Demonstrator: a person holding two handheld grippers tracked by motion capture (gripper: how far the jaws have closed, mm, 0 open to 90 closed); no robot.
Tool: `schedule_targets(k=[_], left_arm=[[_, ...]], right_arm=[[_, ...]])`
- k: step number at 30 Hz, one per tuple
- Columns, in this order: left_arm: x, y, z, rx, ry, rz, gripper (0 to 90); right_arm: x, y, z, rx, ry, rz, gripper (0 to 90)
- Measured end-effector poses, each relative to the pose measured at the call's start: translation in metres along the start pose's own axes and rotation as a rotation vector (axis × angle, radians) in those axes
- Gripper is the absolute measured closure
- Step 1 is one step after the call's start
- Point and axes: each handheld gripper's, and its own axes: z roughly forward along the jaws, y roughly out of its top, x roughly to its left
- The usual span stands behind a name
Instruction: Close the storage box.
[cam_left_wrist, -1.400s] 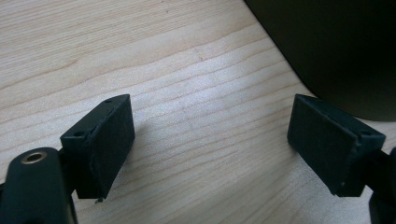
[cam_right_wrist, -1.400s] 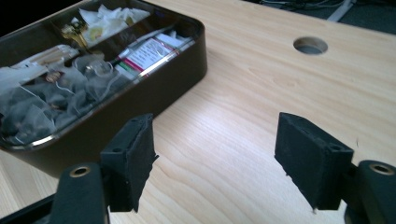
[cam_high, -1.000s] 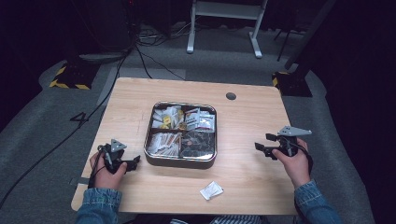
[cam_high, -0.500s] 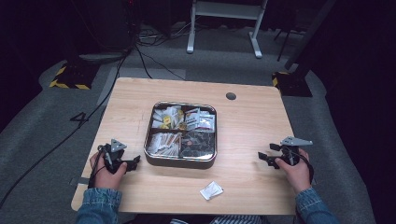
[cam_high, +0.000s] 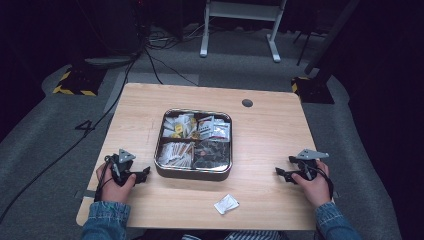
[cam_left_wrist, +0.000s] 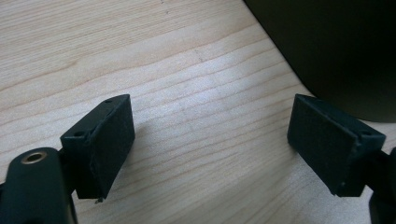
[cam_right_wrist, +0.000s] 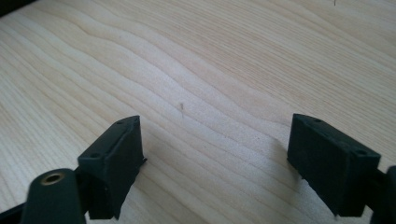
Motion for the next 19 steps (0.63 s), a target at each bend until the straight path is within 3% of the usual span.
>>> schedule_targets(k=[4, 19], left_arm=[[0.0000, 0.0000, 0.0000, 0.000, 0.000, 0.000, 15.3], [-0.0014, 0.0004, 0.0002, 0.002, 0.006, -0.001, 15.5]], right_arm=[[0.0025, 0.0014, 0.0021, 0.012, -0.033, 0.021, 12.7], [0.0031, 0.0008, 0.0013, 0.004, -0.030, 0.024, 16.2]])
